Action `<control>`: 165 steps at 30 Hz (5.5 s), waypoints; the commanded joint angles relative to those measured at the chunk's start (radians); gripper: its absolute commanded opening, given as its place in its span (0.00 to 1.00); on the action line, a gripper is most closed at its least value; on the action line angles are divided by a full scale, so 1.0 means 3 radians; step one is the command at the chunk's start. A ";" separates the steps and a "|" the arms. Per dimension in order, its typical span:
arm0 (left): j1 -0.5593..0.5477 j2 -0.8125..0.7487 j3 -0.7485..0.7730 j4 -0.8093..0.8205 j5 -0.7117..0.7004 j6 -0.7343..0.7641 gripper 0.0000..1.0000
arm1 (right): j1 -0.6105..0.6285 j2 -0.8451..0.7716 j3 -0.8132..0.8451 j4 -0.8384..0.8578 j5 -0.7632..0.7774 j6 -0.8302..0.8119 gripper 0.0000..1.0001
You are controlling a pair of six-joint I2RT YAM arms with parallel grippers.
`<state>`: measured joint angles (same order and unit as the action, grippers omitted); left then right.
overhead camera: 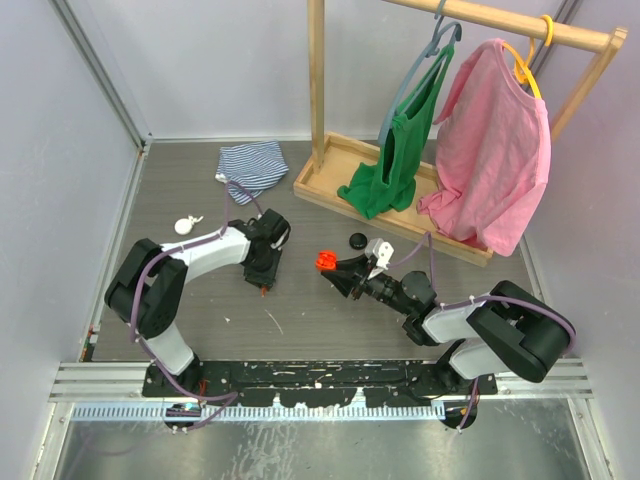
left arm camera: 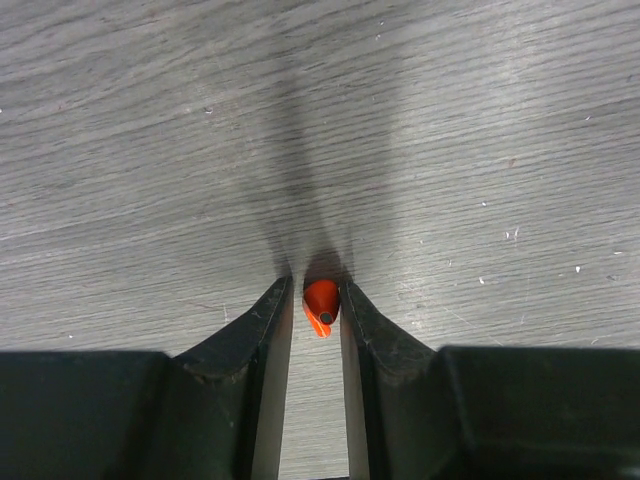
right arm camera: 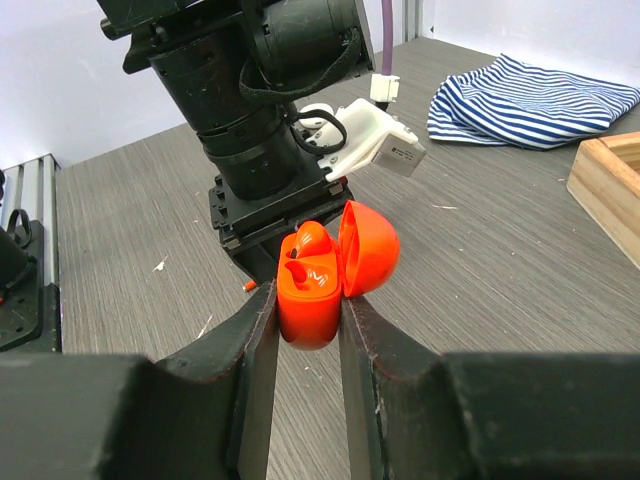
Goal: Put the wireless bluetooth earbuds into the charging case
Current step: Pick up the earbud from the center of the board, then place the earbud in the charging case.
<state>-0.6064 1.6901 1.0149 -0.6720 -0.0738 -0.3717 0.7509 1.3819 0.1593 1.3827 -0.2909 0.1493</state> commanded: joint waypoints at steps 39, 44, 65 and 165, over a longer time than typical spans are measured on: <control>-0.1158 -0.1829 0.0206 0.0716 -0.1351 -0.0182 0.12 | 0.0014 0.0168 0.0083 0.0485 -0.0078 0.0083 0.01; -0.1279 -0.1900 0.0125 0.1049 -0.1314 -0.0075 0.12 | 0.0016 0.0215 0.0087 0.0598 -0.0096 0.0049 0.01; -0.1475 -0.2198 -0.0387 0.2562 -0.0491 0.0654 0.14 | 0.0017 0.0060 0.0276 0.0973 -0.0296 -0.0084 0.01; -0.1655 -0.2276 -0.0457 0.2101 -0.0673 0.0504 0.35 | 0.0018 -0.0229 0.0177 0.0975 -0.0054 -0.0143 0.01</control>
<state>-1.1023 1.0447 0.8143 0.0120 -0.2535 -0.1513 0.7536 1.3350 0.2035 1.5028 -0.3264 0.1265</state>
